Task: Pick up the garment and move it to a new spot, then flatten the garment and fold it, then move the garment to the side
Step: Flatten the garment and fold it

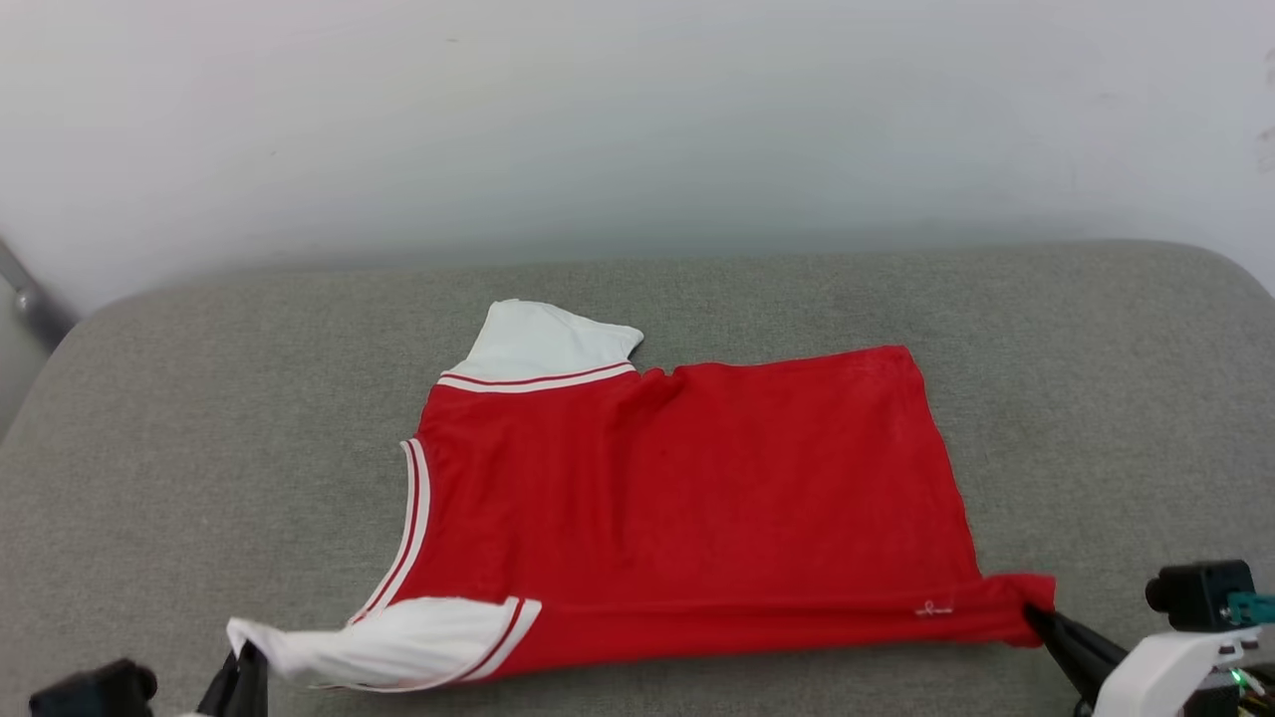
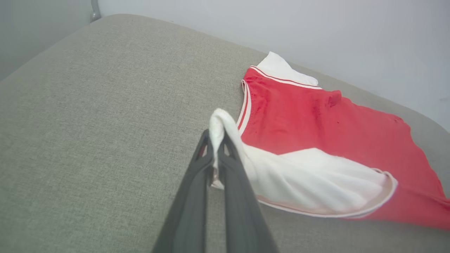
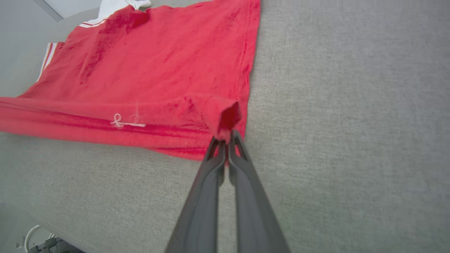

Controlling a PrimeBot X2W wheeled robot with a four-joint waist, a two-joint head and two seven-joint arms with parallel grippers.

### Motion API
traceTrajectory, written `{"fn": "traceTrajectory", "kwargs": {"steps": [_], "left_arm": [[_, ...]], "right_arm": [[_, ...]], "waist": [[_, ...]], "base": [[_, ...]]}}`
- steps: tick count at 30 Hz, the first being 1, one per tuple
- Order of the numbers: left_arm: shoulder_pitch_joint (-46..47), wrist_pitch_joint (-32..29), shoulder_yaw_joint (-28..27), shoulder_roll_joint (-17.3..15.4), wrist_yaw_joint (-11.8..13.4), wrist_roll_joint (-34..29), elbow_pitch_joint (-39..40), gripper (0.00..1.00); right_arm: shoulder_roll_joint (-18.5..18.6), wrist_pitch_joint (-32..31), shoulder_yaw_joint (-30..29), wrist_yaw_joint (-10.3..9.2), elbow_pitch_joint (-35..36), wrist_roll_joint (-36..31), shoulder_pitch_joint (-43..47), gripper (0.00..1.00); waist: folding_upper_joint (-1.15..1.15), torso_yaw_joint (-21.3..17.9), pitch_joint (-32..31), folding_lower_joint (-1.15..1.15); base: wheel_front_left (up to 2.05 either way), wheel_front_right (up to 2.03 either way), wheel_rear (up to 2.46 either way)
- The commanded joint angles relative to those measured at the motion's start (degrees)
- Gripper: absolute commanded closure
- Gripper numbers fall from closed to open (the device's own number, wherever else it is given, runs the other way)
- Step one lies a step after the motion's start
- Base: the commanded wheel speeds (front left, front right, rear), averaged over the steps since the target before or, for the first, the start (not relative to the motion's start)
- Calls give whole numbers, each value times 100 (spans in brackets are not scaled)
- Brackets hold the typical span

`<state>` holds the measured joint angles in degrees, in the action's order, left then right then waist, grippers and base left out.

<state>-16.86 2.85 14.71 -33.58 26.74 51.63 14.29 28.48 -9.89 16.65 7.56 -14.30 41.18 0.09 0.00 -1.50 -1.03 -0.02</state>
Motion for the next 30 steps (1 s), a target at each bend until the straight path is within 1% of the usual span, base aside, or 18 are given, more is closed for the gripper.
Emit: {"fn": "traceTrajectory", "kwargs": {"steps": [1, 6, 9, 11, 14, 17, 22, 23, 24, 25, 26, 27, 28, 29, 30], "left_arm": [[261, -50, 17, -67, -38, -61, -55, 100], [1054, -222, 202, -43, -300, -119, -426, 100], [1611, -280, 296, 54, -501, -147, -795, 100], [1972, -298, 384, 115, -652, -166, -1077, 100], [2434, -290, 510, 254, -862, -204, -1498, 100], [2844, -287, 664, 425, -1084, -220, -1966, 100], [3257, -391, 875, 703, -1383, -122, -2724, 100], [3312, -411, 908, 747, -1445, -100, -2868, 100], [3354, -452, 954, 791, -1517, -81, -3012, 100], [3392, -437, 970, 856, -1591, -25, -3114, 100], [3418, -424, 974, 889, -1641, -5, -3236, 71], [3442, -399, 975, 903, -1677, 2, -3357, 29], [3442, -399, 975, 903, -1677, 2, -3357, 29], [3457, -377, 963, 946, -1721, 53, -3450, 0], [3473, -330, 943, 959, -1753, 58, -3521, 0]], "right_arm": [[-138, -202, -239, -13, 153, -239, 32, 100], [-566, -766, -567, -12, 457, -803, -346, 100], [-713, -959, -598, -12, 355, -1021, -656, 100], [-802, -1035, -586, -12, 218, -1054, -886, 100], [-819, -1098, -515, -12, -48, -1119, -1238, 100], [-803, -1034, -407, -12, -326, -1130, -1524, 100], [-800, -887, -204, -12, -867, -1113, -1854, 100], [-836, -853, -162, -12, -965, -1075, -1895, 94], [-846, -812, -106, -12, -1075, -1072, -1929, 63], [-861, -762, -55, -12, -1190, -1057, -1949, 5], [-899, -718, -14, -12, -1297, -1006, -1954, 0], [-922, -640, 36, -12, -1379, -991, -1960, 0], [-922, -640, 36, -12, -1379, -991, -1960, 0], [-953, -531, 71, -12, -1425, -958, -1962, 0], [-961, -406, 94, -12, -1458, -919, -1958, 0]], "waist": [[0, -18, 48, 2], [0, -48, 369, 2], [0, -44, 613, 2], [0, -20, 763, 2], [0, 22, 995, 2], [0, 80, 1201, 2], [0, 101, 1363, 2], [0, 100, 1373, 2], [0, 98, 1375, 2], [0, 97, 1371, 2], [0, 93, 1357, 2], [0, 88, 1332, 2], [0, 88, 1332, 2], [0, 83, 1295, 2], [0, 81, 1258, 2]], "base": [[0, 0, 0], [0, 0, 0], [0, 0, 0], [0, 0, 0], [0, 0, 0], [0, 0, 0], [0, 0, 0], [0, 0, 0], [0, 0, 0], [0, 0, 0], [0, 0, 0], [0, 0, 0], [0, 0, 0], [0, 0, 0], [0, 0, 0]]}}
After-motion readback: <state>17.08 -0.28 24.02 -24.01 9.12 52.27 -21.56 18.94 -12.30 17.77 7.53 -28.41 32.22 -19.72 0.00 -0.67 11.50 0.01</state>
